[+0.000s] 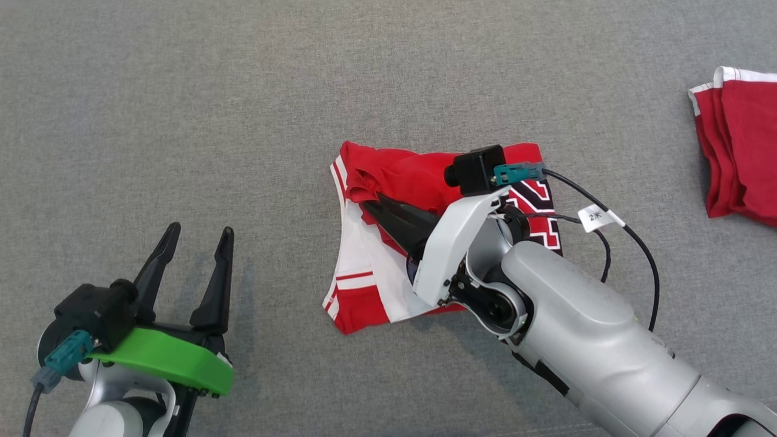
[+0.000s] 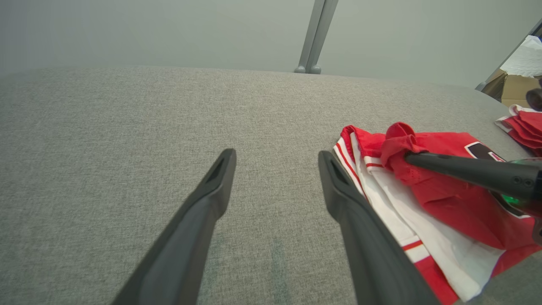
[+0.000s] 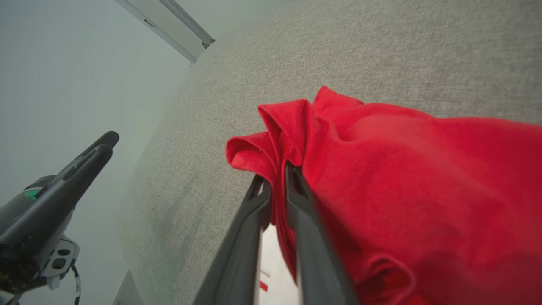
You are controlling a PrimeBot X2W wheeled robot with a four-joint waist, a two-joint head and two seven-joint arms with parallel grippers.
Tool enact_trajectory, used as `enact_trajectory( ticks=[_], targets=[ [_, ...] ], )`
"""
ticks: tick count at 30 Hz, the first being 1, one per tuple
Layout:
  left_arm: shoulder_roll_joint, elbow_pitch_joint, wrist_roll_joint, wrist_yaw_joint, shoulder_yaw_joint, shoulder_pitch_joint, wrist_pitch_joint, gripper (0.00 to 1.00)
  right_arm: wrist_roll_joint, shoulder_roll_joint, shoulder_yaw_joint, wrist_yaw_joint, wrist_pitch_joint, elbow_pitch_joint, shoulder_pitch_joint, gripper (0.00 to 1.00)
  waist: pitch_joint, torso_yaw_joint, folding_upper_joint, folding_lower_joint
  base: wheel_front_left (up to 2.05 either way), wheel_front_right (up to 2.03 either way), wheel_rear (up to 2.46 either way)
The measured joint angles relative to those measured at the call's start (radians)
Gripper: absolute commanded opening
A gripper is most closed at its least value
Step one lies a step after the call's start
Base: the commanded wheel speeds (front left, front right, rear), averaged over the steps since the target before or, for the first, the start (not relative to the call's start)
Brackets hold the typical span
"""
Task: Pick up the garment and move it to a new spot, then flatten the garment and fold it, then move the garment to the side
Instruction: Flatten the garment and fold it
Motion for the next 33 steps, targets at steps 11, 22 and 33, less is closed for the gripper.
enact_trajectory(
  ticks=[11, 22, 33],
  targets=[
    [-0.001, 0.027, 0.000, 0.000, 0.006, -0.002, -0.010, 1.00, 0.026, 0.001, 0.045, 0.037, -0.026, 0.011, -0.020, 1.00, -0.021, 0.001, 0.0000, 0.0000, 0.00, 0.00, 0.00],
    [-0.009, 0.031, -0.002, 0.003, 0.015, 0.002, -0.027, 1.00, 0.078, -0.007, -0.070, 0.052, -0.159, -0.125, -0.032, 1.00, -0.062, -0.019, 0.0000, 0.0000, 0.00, 0.00, 0.00],
    [-0.034, 0.032, -0.009, 0.010, 0.007, 0.010, -0.045, 1.00, 0.077, -0.277, -0.182, -0.027, -0.193, -0.014, 0.141, 1.00, -0.084, -0.034, 0.0000, 0.0000, 0.00, 0.00, 0.00]
  ],
)
